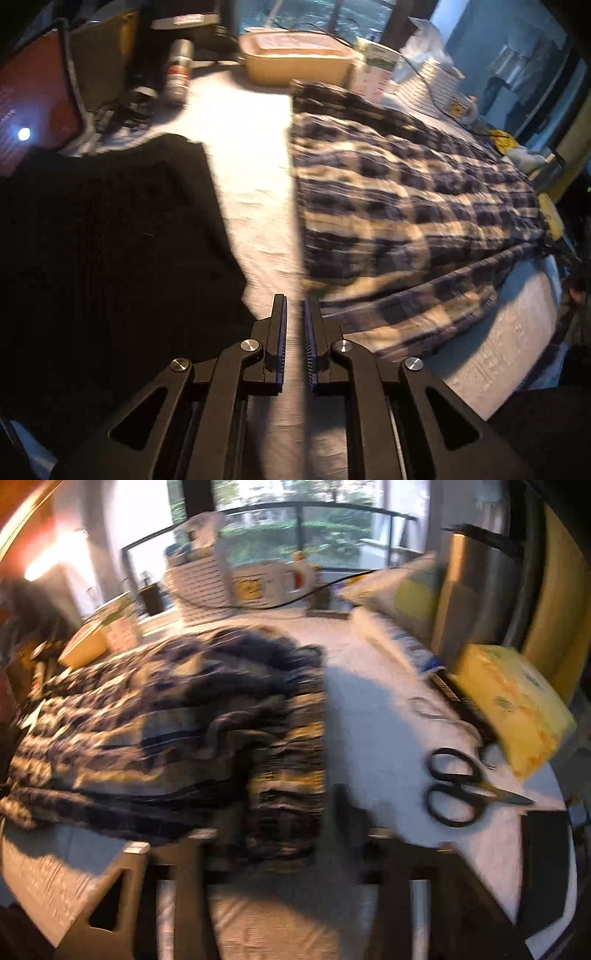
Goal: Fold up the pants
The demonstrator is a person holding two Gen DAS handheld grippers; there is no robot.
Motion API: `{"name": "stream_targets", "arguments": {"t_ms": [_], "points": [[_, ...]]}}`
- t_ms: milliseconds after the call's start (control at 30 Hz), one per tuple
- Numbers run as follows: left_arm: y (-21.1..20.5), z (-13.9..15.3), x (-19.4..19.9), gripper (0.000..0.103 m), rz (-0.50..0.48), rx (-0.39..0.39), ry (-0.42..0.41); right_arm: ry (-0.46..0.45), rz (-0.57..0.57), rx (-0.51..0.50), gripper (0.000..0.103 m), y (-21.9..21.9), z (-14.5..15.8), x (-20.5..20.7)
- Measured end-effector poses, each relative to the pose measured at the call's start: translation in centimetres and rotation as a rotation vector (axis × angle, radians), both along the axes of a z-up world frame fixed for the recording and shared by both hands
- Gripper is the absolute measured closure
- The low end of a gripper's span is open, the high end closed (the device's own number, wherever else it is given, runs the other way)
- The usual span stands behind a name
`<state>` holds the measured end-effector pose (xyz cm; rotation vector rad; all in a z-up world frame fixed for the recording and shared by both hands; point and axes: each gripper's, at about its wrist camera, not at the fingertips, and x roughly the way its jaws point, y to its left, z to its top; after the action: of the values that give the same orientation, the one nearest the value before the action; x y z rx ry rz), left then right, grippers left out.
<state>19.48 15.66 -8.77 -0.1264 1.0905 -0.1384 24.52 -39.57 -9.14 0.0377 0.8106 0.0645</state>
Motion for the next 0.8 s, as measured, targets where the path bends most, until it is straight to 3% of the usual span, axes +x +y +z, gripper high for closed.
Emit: {"name": "stream_targets", "arguments": {"t_ms": [33, 200, 333, 467, 500, 567, 633, 800], "points": [[0.4, 0.4, 0.3, 0.093, 0.014, 0.026, -0.007, -0.02, -0.021, -0.007, 0.026, -0.5, 0.4, -0.2], [-1.4, 3.4, 2.7, 0.092, -0.058, 0.063, -0.11, -0.134, -0.077, 0.017, 0.026, -2.4, 3.3, -1.7], [-4.6, 4.4, 6.0, 0.068, -0.154, 0.084, -0.19, -0.226, -0.035, 0.058, 0.026, -1.1, 5.5, -1.8], [-5.6, 4.1, 10.4, 0.068, -0.193, 0.086, -0.213, -0.251, 0.052, 0.098, 0.027, 2.3, 6.3, -0.1], [-5.7, 3.9, 11.3, 0.068, -0.196, 0.085, -0.212, -0.248, 0.071, 0.105, 0.029, 3.1, 6.4, 0.6], [-5.9, 3.3, 13.4, 0.068, -0.206, 0.063, -0.187, -0.232, 0.141, 0.111, 0.055, 5.4, 6.4, 1.9], [-6.5, 3.2, 14.5, 0.068, -0.239, 0.035, -0.171, -0.211, 0.21, 0.102, 0.063, 7.8, 6.5, 3.1], [-9.9, 3.2, 15.9, 0.068, -0.373, 0.016, -0.175, -0.184, 0.38, 0.047, 0.067, 14.6, 7.5, 6.2]]}}
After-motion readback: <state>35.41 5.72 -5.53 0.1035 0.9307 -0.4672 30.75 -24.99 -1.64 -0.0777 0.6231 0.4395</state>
